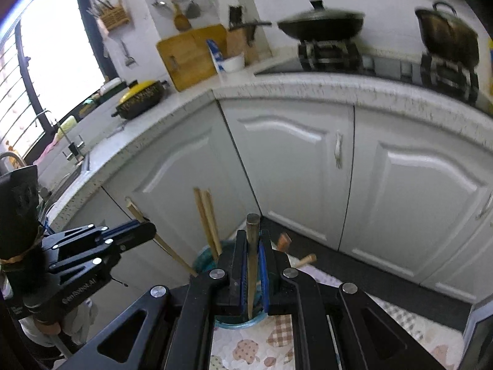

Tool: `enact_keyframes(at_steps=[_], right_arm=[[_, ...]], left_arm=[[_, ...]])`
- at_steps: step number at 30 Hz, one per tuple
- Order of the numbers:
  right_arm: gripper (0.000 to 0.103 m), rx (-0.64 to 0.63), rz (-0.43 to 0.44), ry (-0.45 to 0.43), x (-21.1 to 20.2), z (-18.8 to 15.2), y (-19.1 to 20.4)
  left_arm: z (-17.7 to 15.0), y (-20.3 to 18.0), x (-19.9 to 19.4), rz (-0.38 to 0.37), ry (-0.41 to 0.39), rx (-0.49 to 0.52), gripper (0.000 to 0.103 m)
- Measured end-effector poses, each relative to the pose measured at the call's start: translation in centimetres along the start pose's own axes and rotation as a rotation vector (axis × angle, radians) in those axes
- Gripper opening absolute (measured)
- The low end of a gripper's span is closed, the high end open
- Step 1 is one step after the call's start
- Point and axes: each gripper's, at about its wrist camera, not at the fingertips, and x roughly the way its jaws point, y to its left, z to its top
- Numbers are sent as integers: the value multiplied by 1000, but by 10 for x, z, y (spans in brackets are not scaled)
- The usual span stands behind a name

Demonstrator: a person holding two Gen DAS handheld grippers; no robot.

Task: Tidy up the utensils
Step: 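Carry the chopstick in the left tool over the cup while the right tool carries its chopstick there, then open both tools to drop the chopsticks into the cup, then move both open tools back over the remaining utensils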

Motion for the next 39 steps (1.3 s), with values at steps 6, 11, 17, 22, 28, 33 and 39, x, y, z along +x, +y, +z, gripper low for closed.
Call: enact_keyframes(at_steps=[6,11,17,22,28,33,39], right_arm=[[7,63,5,31,14,-12,-21],[7,71,-5,51,17,-18,-26],[36,93,18,39,8,-21,-27],[36,88,20,46,-2,-26,-27],[37,61,8,31,-18,-34,-20],[39,58,2,2,-31,-43,-11],[40,35,-52,-20,-40,-55,1]], left_arm=[[-9,-5,13,5,34,2,4],[-12,-6,19,13,47,-7,4],[-14,-7,18,26,53,-17,5],[-15,-7,15,26,49,-20,23],[-20,-11,4,44,37,-19,24],[-27,-17,-5,54,27,-14,24],[-34,-29,-16,64,11,3,24]])
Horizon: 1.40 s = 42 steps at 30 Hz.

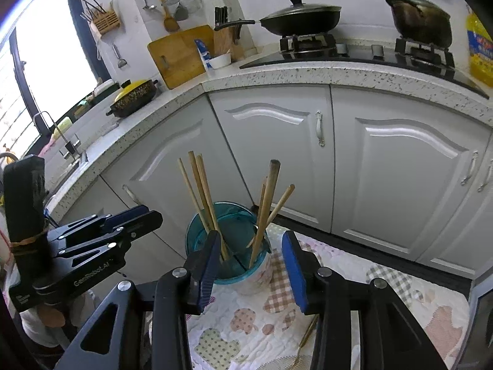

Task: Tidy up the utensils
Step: 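Move both open tools back over the remaining utensils, then grasp the gold fork with the left tool while the right tool grasps the white plastic spoon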

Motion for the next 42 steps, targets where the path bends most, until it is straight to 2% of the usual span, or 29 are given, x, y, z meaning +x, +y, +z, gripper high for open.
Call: enact_keyframes(at_steps=[12,22,24,26,27,32,35,36,38,42], right_arm=[[42,-38,-80,7,-9,-19,13],[43,-9,-113,33,-19,-39,-4],[46,4,-121,44,-22,-46,-12],[63,21,-135,63,-23,-56,-26],[63,30,-141,75,-24,-62,-32],[63,95,-190,185,-14,-106,-79],[63,197,-169,246,-2,-136,-111],[61,223,-168,261,3,-145,-120],[51,251,-171,292,15,-156,-131],[47,270,-149,338,41,-169,-143]], left_arm=[[-16,-9,-10,-15,14,-4,24],[-31,-25,-20,-58,21,17,24],[-37,-30,-19,-78,30,28,24],[-43,-34,-16,-96,44,34,24],[-48,-37,-13,-111,56,37,24],[-67,-57,9,-161,128,73,24],[-80,-71,28,-191,184,86,24],[-82,-75,33,-200,199,87,24],[-90,-85,51,-218,246,92,24],[-99,-98,77,-219,302,108,24]])
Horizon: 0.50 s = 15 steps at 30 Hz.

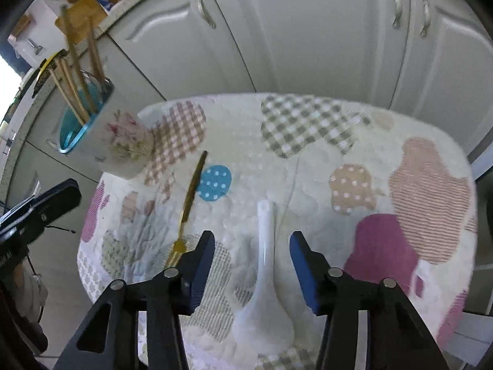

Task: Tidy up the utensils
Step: 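Grasp the gold fork with the left tool while the right tool grasps the white plastic spoon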

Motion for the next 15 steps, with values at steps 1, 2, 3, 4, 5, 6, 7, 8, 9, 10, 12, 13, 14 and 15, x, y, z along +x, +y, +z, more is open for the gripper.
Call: enact_keyframes(at_steps=[1,2,3,4,5,6,7,8,9,10,12,13,14,15], right_arm=[[43,0,-4,8,6,3,0],[38,-2,-7,15,14,6,-2],[36,-3,-12,26,22,8,-4],[31,-1,-15,37,28,9,-6],[27,1,-14,49,34,10,-8],[24,-8,-12,27,33,10,-8],[17,-20,-14,24,33,12,-9],[13,-27,-18,31,32,12,-11],[13,-31,-17,31,31,12,-14],[13,-34,-10,35,29,10,-18],[13,-28,-2,46,25,7,-28],[13,-23,0,47,23,5,-31],[13,-16,5,48,20,3,-35],[13,-7,13,50,19,2,-39]], left_arm=[[1,-1,8,-3,13,0,24],[2,-2,14,-5,25,-3,24],[4,-3,22,-7,39,-4,24],[5,-4,28,-9,49,-3,24],[6,-5,34,-9,59,-1,24],[8,-7,42,-6,70,0,24],[9,-8,49,-6,79,0,24],[11,-10,58,-4,91,1,24],[13,-10,66,-3,100,0,24],[15,-12,73,-1,107,1,24],[20,-16,87,9,110,3,24],[22,-18,93,15,113,4,24],[24,-20,100,20,117,6,24],[27,-22,108,32,125,11,24]])
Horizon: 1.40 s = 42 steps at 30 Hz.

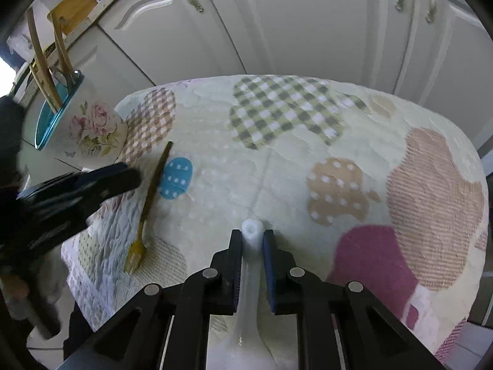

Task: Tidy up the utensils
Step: 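Grasp the gold fork with the left tool while the right tool grasps the white plastic spoon, then carry the gold fork in the left tool over the cup while the right tool carries the spoon there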

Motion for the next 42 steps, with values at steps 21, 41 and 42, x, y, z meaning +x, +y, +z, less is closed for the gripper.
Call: enact_keyframes(at_steps=[21,41,42], right_arm=[[13,-39,108,-72,-39,-10,22],[10,-167,102,-162,-82,-21,95],[10,-170,103,-163,-83,-21,97]], left_arm=[[-28,18,-71,-125,-71,26,5],[-61,53,-164,-96,-211,-17,5],[-62,55,-166,-97,-212,-21,5]])
